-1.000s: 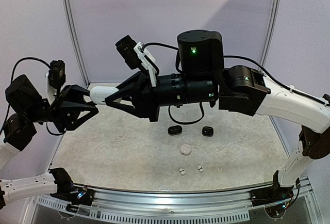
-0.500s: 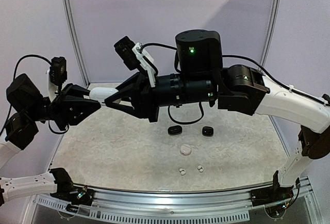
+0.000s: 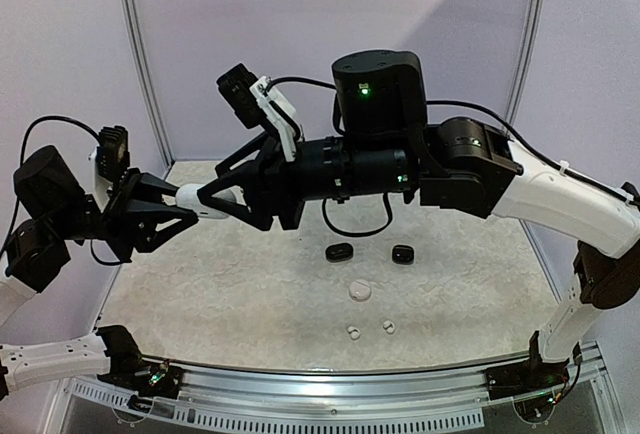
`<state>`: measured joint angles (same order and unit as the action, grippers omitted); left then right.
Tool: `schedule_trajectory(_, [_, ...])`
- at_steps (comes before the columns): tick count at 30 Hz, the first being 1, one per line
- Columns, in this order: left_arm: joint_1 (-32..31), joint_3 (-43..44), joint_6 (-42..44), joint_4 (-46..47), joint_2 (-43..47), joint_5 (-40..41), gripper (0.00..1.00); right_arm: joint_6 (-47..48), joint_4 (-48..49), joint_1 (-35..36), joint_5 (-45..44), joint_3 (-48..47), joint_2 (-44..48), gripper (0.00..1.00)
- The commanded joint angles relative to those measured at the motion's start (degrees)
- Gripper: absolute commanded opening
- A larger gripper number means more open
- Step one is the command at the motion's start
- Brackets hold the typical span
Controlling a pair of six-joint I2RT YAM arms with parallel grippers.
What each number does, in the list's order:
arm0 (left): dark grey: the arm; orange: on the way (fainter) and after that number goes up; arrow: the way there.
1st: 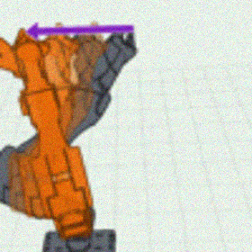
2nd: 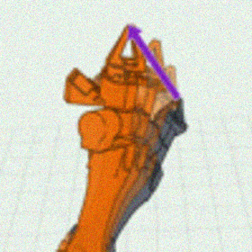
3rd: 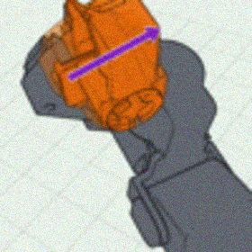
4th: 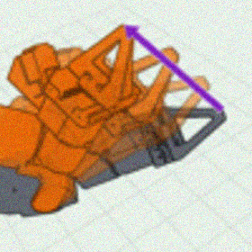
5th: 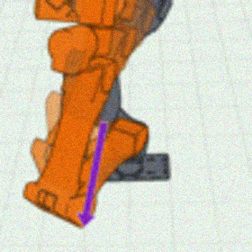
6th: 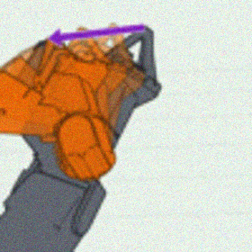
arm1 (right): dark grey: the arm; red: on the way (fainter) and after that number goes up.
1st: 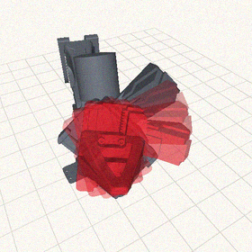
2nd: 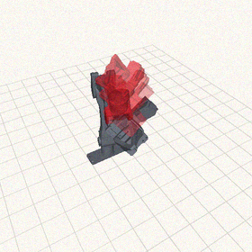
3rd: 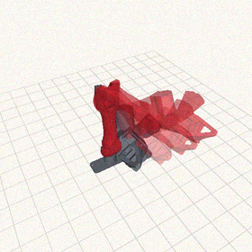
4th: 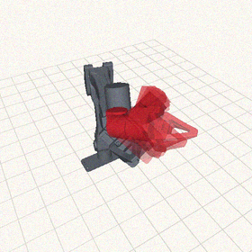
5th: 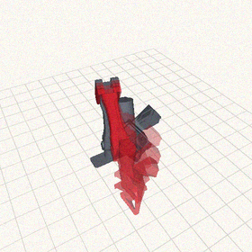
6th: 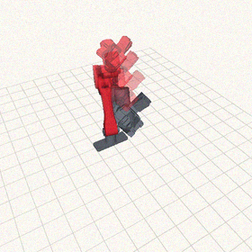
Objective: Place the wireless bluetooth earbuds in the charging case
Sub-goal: Pass from the left arm to the right
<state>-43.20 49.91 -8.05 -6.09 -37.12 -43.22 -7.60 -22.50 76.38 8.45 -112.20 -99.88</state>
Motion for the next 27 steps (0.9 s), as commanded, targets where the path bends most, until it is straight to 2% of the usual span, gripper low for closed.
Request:
schedule_trajectory(1, [-1.0,1.8,7.1,-4.7,0.7,1.3,0.00,-0.1,-3.2,0.0,-4.0,-1.7,-2.0,0.52])
schedule_trajectory(9, [-1.5,1.7,7.0,-5.5,1.3,2.0,0.00,-2.0,-5.8,-0.7,-5.8,-1.8,-1.8,0.48])
schedule_trajectory(13, [-1.4,1.7,2.8,-3.4,0.9,2.8,0.00,-0.1,-3.9,-0.7,2.0,-1.1,-2.1,0.58])
schedule_trajectory(16, [-1.4,1.2,1.4,-2.0,1.1,2.0,0.00,-0.1,-4.5,-0.7,2.9,-1.7,-2.7,0.62])
schedule_trajectory(24, [-1.4,1.5,3.4,-3.4,0.9,0.4,0.00,0.0,-7.3,-0.8,-2.2,-3.4,-3.7,0.65])
schedule_trajectory(27, [-1.6,1.5,7.0,-5.8,0.7,-2.1,0.00,-1.4,-7.4,-1.4,-3.9,-3.3,-3.1,0.64])
